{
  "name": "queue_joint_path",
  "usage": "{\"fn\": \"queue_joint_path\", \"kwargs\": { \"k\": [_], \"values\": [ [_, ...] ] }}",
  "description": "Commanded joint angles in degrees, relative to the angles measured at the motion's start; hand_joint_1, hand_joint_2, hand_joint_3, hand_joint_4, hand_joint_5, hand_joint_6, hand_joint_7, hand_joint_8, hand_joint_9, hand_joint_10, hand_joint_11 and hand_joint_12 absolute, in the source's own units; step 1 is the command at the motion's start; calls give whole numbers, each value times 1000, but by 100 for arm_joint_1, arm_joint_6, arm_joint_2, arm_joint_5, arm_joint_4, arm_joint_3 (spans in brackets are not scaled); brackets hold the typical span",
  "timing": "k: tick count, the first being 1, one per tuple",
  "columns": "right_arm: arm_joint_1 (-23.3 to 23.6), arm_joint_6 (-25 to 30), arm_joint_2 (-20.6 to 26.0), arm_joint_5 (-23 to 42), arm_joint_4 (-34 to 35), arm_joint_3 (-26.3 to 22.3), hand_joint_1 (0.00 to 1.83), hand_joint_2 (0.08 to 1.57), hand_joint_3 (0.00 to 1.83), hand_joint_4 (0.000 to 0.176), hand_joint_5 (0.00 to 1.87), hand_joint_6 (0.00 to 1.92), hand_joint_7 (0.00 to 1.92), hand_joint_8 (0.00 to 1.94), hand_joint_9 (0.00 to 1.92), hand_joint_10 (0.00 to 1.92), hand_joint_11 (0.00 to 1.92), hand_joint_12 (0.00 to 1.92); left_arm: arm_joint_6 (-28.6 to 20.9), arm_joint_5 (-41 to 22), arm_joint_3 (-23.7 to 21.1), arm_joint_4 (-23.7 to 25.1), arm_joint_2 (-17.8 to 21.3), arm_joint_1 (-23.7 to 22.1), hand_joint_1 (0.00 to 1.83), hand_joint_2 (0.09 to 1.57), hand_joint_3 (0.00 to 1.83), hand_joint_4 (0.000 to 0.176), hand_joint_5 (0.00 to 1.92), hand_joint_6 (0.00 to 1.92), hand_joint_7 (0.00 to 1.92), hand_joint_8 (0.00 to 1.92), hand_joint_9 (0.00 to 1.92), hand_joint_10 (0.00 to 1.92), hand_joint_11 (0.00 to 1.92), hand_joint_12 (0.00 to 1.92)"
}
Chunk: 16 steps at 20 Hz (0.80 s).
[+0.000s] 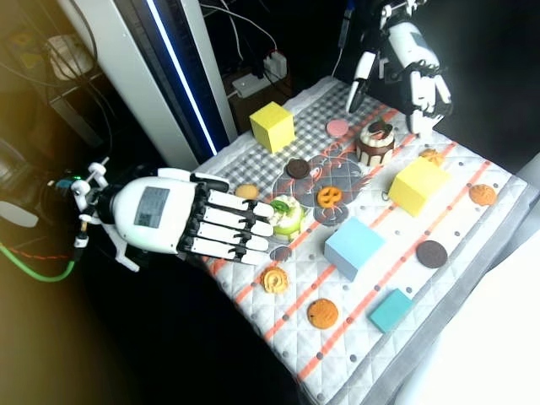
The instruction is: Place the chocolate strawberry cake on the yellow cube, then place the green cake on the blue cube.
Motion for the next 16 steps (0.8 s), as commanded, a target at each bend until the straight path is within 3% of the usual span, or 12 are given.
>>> {"fn": "queue_joint_path", "kwargs": {
  "k": [1,2,3,6,7,10,14,15,16],
  "values": [
    [29,49,2,675,118,6,270,1286,2,87,408,0,339,0,367,1,403,120,81,-536,28,56,-1,-99,800,806,4,176,240,3,482,11,500,31,1,1402],
    [26,50,2,675,118,6,247,1282,1,101,394,0,326,0,357,0,398,117,134,-493,27,67,-14,-123,825,803,1,176,243,3,501,14,512,33,0,1409],
    [25,53,2,675,118,6,247,1283,1,101,396,2,324,0,357,1,403,119,155,-460,27,91,-28,-143,839,800,0,176,238,0,514,16,530,39,3,1415],
    [25,57,1,675,118,6,282,1290,3,88,391,1,334,2,381,7,434,132,157,-353,57,143,-69,-189,844,810,1,176,220,0,530,10,554,39,1,1438],
    [23,58,1,675,118,6,302,1294,3,74,395,1,331,1,363,1,411,122,157,-294,77,175,-92,-217,828,824,7,176,209,0,535,9,558,38,0,1441],
    [20,65,1,675,118,7,293,1290,0,81,399,2,334,1,363,1,405,118,161,-18,186,296,-187,-359,889,814,0,176,213,2,545,2,566,19,20,1346],
    [16,75,1,675,118,6,288,1297,3,73,400,2,344,4,379,6,422,125,373,352,256,368,-226,-501,891,818,1,176,199,0,544,0,564,6,58,1240],
    [9,82,1,675,118,5,282,1293,1,73,403,3,349,6,391,11,440,133,492,423,256,367,-234,-537,893,823,2,146,236,15,552,4,577,10,77,1238],
    [1,89,1,675,118,5,278,1294,1,74,402,2,346,4,390,9,443,136,599,488,256,366,-240,-565,868,833,2,94,331,14,545,1,579,6,101,1201]
  ]
}}
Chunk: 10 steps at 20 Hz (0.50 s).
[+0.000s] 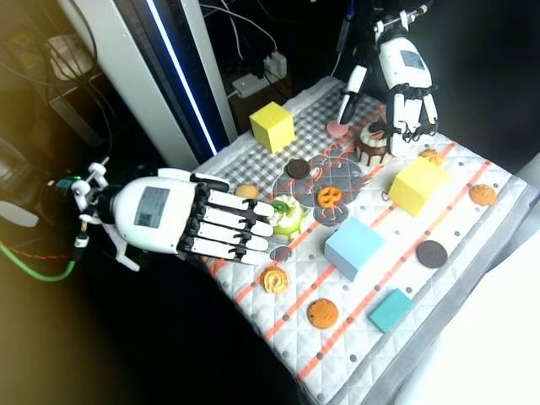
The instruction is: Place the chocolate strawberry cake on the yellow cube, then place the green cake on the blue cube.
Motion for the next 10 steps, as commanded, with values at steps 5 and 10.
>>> {"fn": "queue_joint_path", "kwargs": {
  "k": [5,10],
  "values": [
    [3,60,-5,673,115,5,309,1303,4,62,413,3,368,7,422,12,465,150,77,-482,37,-12,-16,-86,908,865,2,73,399,1,629,9,627,13,133,1163],
    [-15,72,-12,673,108,0,269,1308,2,39,426,5,387,7,451,12,480,161,76,-776,6,-154,-27,-47,1261,1094,11,0,1020,629,1013,1109,999,533,516,1440]
  ]
}}
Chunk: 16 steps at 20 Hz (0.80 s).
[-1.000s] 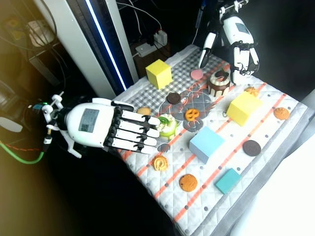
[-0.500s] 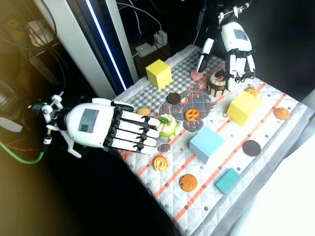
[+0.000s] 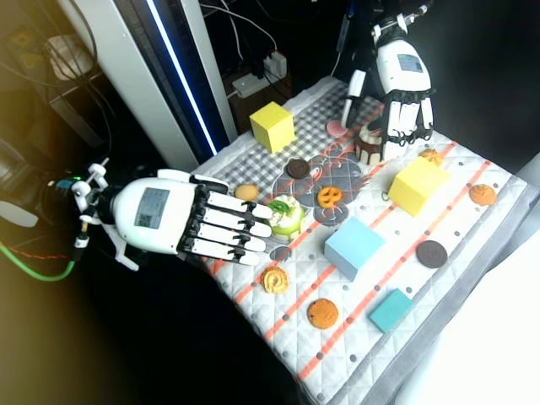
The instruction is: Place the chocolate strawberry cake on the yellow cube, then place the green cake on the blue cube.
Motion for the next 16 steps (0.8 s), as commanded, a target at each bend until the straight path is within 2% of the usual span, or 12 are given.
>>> {"fn": "queue_joint_path", "kwargs": {
  "k": [1,2,3,4,6,7,8,9,11,12,14,16],
  "values": [
    [22,46,-8,686,119,1,273,1314,5,32,427,4,390,7,453,12,476,160,-23,-682,-15,-26,-2,-25,1264,1113,8,0,1119,479,907,1330,873,1166,620,1678],
    [14,49,-9,686,120,2,266,1316,5,35,420,1,384,3,444,6,463,156,-23,-729,-15,-66,0,-18,1278,1087,1,0,1187,407,967,1235,884,1240,751,1648],
    [3,58,-9,686,121,3,267,1320,6,31,421,1,385,3,441,5,458,155,-24,-812,-17,-126,7,-7,1279,1073,0,0,1200,414,1008,1149,932,1120,814,1528],
    [-7,65,-12,686,121,3,267,1320,5,26,422,1,384,2,438,3,450,152,-25,-915,-22,-182,15,4,1283,1078,0,0,1207,364,998,1190,976,1108,858,1571],
    [-9,67,-20,686,120,3,236,1319,3,19,426,2,385,2,441,3,454,156,-28,-1066,-55,-206,49,-7,1285,1069,0,0,1215,355,1032,1130,1051,1017,897,1499],
    [-9,69,-25,686,120,3,239,1319,3,23,430,3,385,2,440,2,452,156,-29,-1119,-70,-206,61,-22,1282,1076,0,0,1179,416,1023,1152,989,1143,865,1598],
    [-9,69,-30,686,120,3,257,1315,0,22,432,3,388,2,438,1,453,157,-32,-1173,-83,-204,66,-53,1271,1108,3,0,1106,501,956,1283,940,1387,875,1737],
    [-10,69,-33,686,120,4,263,1316,1,10,437,5,389,2,433,0,444,153,-45,-1204,-85,-195,66,-91,1268,1117,1,0,1073,553,944,1307,913,1405,854,1727],
    [-10,69,-44,686,120,8,254,1316,0,10,438,4,389,2,438,2,454,157,-63,-1310,-85,-139,58,-201,1278,1082,1,0,1081,594,1054,1089,992,1130,879,1541],
    [-10,69,-52,686,120,11,243,1327,4,5,434,2,386,0,440,2,466,163,-65,-1372,-86,-105,56,-266,1283,1083,0,0,1094,543,1049,1116,1015,1108,816,1528],
    [-10,69,-64,686,120,17,266,1326,1,15,432,0,377,0,429,0,458,161,-65,-1442,-73,-55,54,-407,1286,1075,0,0,1150,439,1048,1117,1026,1089,862,1559],
    [-10,69,-90,686,120,30,294,1329,1,9,431,1,380,2,423,0,444,154,-66,-1500,-39,7,40,-581,1283,1072,0,0,1173,420,1040,1111,1007,1070,862,1595]
  ]
}}
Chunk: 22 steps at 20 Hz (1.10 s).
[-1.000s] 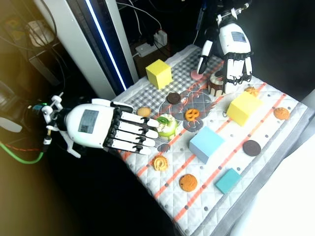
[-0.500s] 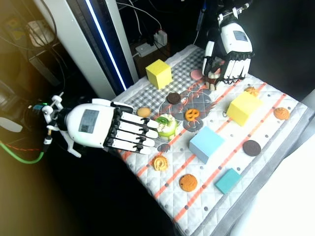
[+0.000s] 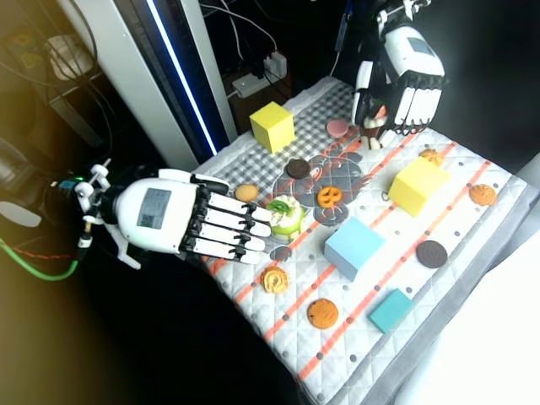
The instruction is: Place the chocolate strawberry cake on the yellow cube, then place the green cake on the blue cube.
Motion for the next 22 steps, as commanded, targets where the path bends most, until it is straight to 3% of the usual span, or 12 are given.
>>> {"fn": "queue_joint_path", "kwargs": {
  "k": [1,4,5,6,9,10,12,13,14,19,20,22],
  "values": [
    [32,37,-26,674,122,25,297,1329,0,12,430,0,376,0,423,1,450,157,-31,-762,43,107,16,-130,1277,1070,1,0,1158,465,1050,1081,999,1021,836,1608],
    [32,37,-38,674,122,38,313,1336,1,0,433,1,380,1,416,1,438,157,-31,-821,110,212,-15,-394,1353,1082,0,0,1094,625,1048,902,935,1185,644,1483],
    [33,37,-41,674,122,42,317,1333,0,0,434,1,381,1,417,2,436,156,-31,-826,148,235,-29,-498,1261,1081,6,0,1073,724,1036,975,914,912,657,1470],
    [33,37,-45,674,122,48,320,1332,0,0,430,0,373,0,420,3,453,164,-31,-804,220,239,-66,-612,1374,1065,1,0,1066,699,1093,739,1020,1143,825,1382],
    [33,37,-61,674,122,56,290,1340,3,0,423,0,374,0,426,3,467,170,-32,-552,563,192,-293,-939,1388,1043,0,0,1051,730,1174,562,1115,1035,964,1252],
    [35,37,-69,674,122,61,286,1338,1,2,426,1,373,0,422,1,456,166,-32,-435,682,171,-371,-1053,1384,1047,2,0,1060,734,1132,627,1103,1038,956,1245],
    [54,39,-91,675,121,79,296,1343,2,8,424,0,368,0,418,0,446,164,-33,-141,957,150,-553,-1260,1246,1078,0,6,1102,723,1022,975,1033,687,843,1312],
    [62,44,-101,675,114,87,295,1342,1,16,421,0,364,0,416,0,445,164,-33,-41,1066,150,-639,-1320,1248,1078,0,0,1117,659,1020,1024,1060,697,851,1372],
    [72,51,-109,675,100,95,274,1343,2,21,421,0,366,1,420,1,450,168,-33,29,1165,144,-729,-1354,1263,1073,0,0,1145,545,1037,1058,1075,796,886,1426],
    [96,79,-113,675,66,104,269,1337,0,35,422,2,369,1,410,1,422,171,-32,307,1406,105,-923,-1359,1259,1058,1,0,1054,762,1168,777,1183,621,869,1320],
    [96,81,-115,675,66,104,296,1339,0,42,423,1,369,1,415,3,419,176,-32,349,1491,56,-990,-1358,1247,1079,1,0,1060,729,1071,961,1129,588,807,1344],
    [95,92,-119,675,66,104,279,1339,0,41,428,2,372,1,416,2,413,176,-31,469,1614,-14,-1084,-1357,1248,1085,0,0,1065,698,1049,1018,1109,612,801,1372]
  ]
}}
